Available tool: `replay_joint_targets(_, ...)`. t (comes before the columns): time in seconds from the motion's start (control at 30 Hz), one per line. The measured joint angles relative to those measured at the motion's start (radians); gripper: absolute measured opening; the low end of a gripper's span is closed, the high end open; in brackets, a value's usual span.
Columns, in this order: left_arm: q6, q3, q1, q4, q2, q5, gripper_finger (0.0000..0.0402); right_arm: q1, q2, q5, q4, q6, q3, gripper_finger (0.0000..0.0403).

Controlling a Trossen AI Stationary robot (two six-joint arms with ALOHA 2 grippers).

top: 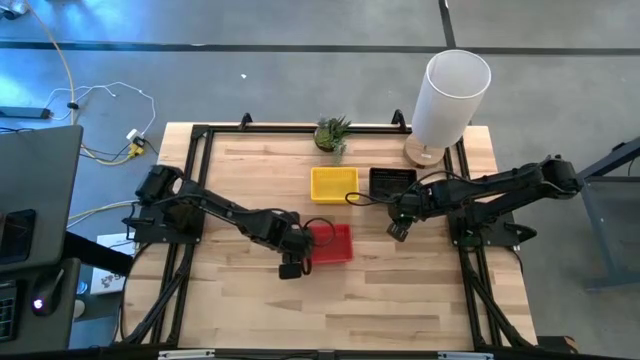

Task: Stack baskets by color
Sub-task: Adjust the stacked bins on the table

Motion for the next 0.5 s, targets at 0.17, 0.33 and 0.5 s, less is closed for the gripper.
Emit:
replay_joint_targets(0.17,0.048,0.0,0.031,0.037,0.0,0.0,0.0113,0.0,0.0,-0.005,0.001,0.0,0.0,0.0108)
replay_joint_targets(0.33,0.096,0.0,0.06,0.05,0.0,0.0,0.0102,0.0,0.0,-0.006,0.005,0.0,0.0,0.0108)
replay_joint_targets(0.5,0.097,0.0,0.077,0.05,0.0,0.0,0.0097,0.0,0.0,-0.015,0.008,0.0,0.0,0.0108)
